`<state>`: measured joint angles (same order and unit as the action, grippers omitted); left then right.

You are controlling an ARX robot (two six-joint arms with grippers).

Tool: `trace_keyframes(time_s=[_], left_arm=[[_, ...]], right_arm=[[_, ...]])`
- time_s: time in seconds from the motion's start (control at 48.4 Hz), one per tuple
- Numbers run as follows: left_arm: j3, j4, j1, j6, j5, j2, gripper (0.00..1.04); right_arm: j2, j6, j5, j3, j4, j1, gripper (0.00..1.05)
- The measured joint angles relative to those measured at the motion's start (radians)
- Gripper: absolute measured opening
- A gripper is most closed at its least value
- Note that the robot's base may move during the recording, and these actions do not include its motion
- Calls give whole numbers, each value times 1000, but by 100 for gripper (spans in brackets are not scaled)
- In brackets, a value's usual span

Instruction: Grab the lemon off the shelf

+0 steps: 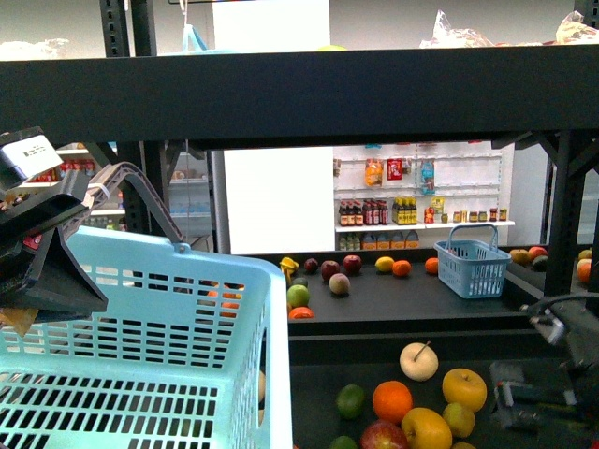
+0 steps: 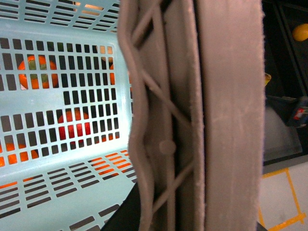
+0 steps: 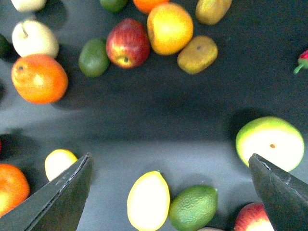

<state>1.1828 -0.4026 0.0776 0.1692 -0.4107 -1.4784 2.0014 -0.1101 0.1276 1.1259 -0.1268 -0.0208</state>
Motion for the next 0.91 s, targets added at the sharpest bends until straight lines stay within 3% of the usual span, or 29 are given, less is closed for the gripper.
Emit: trace_keyframes(time_s=[0.289,0.909], left_arm=[[0,0,0,0,0,0,16],[0,0,0,0,0,0,16]], right_arm=[[312,-37,-69,105,-15,102,97],[521,-82,-131,172,-13,145,97]])
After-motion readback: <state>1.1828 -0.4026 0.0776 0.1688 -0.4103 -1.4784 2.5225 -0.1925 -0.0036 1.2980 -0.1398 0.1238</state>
